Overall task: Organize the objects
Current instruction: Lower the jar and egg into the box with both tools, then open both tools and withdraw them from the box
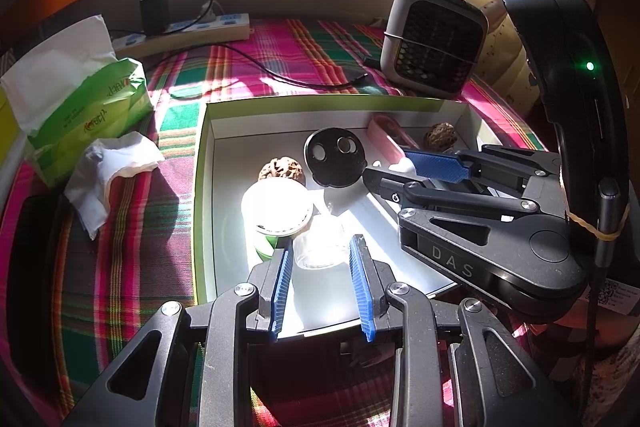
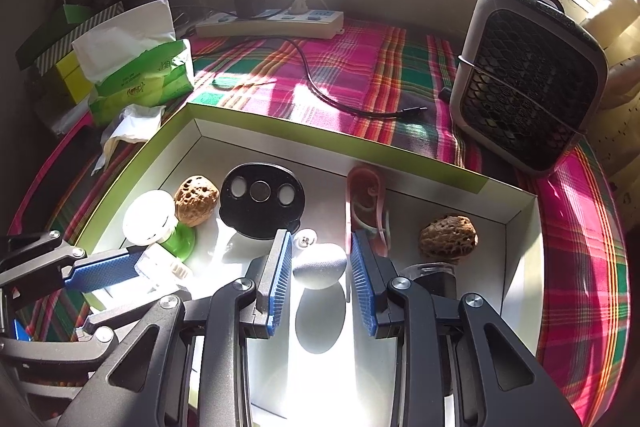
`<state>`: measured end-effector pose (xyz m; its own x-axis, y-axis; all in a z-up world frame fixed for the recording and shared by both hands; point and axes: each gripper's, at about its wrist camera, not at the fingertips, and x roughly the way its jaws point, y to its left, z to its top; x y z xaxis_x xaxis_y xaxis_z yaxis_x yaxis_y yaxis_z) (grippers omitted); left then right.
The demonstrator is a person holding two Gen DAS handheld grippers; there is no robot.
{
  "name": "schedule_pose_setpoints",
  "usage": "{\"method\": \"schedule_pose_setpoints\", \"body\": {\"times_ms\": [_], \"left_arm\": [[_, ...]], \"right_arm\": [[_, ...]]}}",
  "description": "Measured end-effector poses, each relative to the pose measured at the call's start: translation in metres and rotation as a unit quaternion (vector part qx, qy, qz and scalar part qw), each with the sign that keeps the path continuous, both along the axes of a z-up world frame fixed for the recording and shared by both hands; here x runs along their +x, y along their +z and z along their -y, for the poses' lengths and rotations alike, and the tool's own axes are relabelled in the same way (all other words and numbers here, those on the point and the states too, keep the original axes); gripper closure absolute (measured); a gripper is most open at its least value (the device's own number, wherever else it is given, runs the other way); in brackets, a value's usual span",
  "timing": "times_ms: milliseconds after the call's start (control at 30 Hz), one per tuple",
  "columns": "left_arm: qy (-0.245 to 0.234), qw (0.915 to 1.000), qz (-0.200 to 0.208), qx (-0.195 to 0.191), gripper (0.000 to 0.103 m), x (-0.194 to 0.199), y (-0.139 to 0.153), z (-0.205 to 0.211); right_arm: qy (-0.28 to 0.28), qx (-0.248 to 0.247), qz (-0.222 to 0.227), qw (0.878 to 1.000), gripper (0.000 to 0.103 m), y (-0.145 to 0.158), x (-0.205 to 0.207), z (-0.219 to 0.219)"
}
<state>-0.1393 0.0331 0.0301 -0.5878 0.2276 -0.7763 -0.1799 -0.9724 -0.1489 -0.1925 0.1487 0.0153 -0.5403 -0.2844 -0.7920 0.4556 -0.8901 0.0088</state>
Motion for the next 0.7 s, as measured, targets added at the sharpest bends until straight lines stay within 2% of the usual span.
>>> {"method": "schedule_pose_setpoints", "body": {"times_ms": [233,333,600,700], "left_arm": [[0.003,1.0,0.0,-0.006,0.073,0.0,0.0,0.001],[0.004,1.0,0.0,-0.005,0.071,0.0,0.001,0.001],[0.003,1.0,-0.003,0.0,0.067,0.005,0.003,0.004],[-0.001,0.9999,-0.011,-0.01,0.067,0.009,0.006,0.002]], "right_arm": [[-0.002,-0.001,0.0,1.0,0.071,0.0,0.001,-0.001],[-0.005,-0.005,-0.001,1.0,0.063,0.001,0.003,-0.001],[-0.009,-0.012,-0.006,1.0,0.063,0.007,0.011,-0.002],[-0.011,-0.016,-0.007,1.0,0.062,0.01,0.015,-0.004]]}}
